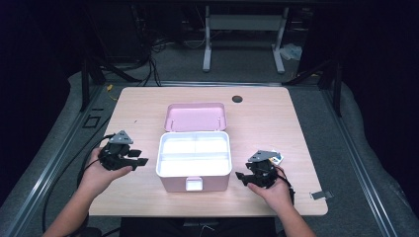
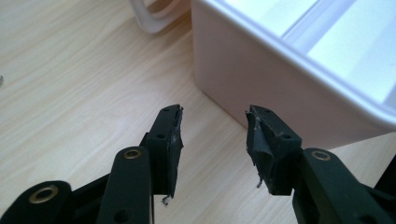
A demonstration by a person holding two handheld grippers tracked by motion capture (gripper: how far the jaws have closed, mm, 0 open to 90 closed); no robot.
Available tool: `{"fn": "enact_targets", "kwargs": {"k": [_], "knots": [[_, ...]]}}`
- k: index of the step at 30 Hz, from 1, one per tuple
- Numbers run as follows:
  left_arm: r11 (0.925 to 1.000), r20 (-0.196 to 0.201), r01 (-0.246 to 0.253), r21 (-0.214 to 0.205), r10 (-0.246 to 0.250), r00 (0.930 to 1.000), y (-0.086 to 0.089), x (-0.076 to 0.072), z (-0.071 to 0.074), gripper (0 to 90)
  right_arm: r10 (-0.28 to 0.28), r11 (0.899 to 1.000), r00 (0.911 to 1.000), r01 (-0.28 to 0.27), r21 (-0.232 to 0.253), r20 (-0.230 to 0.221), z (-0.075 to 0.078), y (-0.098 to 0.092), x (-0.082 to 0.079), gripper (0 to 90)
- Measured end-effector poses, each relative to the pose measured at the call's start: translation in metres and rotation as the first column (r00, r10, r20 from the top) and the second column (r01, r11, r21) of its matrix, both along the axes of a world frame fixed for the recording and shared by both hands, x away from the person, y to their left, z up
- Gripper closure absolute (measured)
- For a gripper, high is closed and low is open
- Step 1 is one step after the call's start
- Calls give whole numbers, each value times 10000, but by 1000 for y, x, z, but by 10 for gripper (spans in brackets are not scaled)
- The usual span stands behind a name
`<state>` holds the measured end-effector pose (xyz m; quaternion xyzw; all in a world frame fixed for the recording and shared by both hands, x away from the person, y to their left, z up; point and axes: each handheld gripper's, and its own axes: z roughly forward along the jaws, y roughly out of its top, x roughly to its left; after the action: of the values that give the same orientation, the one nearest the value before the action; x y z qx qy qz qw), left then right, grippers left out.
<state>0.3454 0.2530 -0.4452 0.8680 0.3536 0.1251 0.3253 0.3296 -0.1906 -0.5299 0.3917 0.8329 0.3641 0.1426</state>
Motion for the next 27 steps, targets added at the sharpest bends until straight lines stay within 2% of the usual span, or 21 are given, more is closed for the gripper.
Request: {"fn": "enact_targets", "kwargs": {"k": [1, 5, 11, 22, 26, 27], "knots": [[10000, 0, 0, 0, 0, 10000, 0, 0, 0, 554, 0, 10000, 10000, 0, 0, 0, 0, 0, 0, 441], [9998, 189, 215, -39, -214, 9996, -7, 2, 17, 555, -7, 10000, 10000, 7, -2, -27, 0, 0, 0, 441], [9987, 312, 437, 245, -444, 9985, -17, 5, 29, 555, -25, 10000, 10000, 25, 60, 1, 1, -1, 0, 441], [9918, 143, 1087, 665, -1099, 9938, -45, 14, 36, 553, -61, 9999, 10000, 61, 147, 21, 2, -3, 0, 440], [9835, -29, 1453, 1074, -1458, 9893, -60, 17, 36, 552, -23, 9999, 10000, 23, 128, -11, 1, -3, 0, 440], [9835, -29, 1453, 1074, -1458, 9893, -60, 17, 36, 552, -20, 9999, 10000, 20, 115, -17, 1, -3, 0, 440]]}}
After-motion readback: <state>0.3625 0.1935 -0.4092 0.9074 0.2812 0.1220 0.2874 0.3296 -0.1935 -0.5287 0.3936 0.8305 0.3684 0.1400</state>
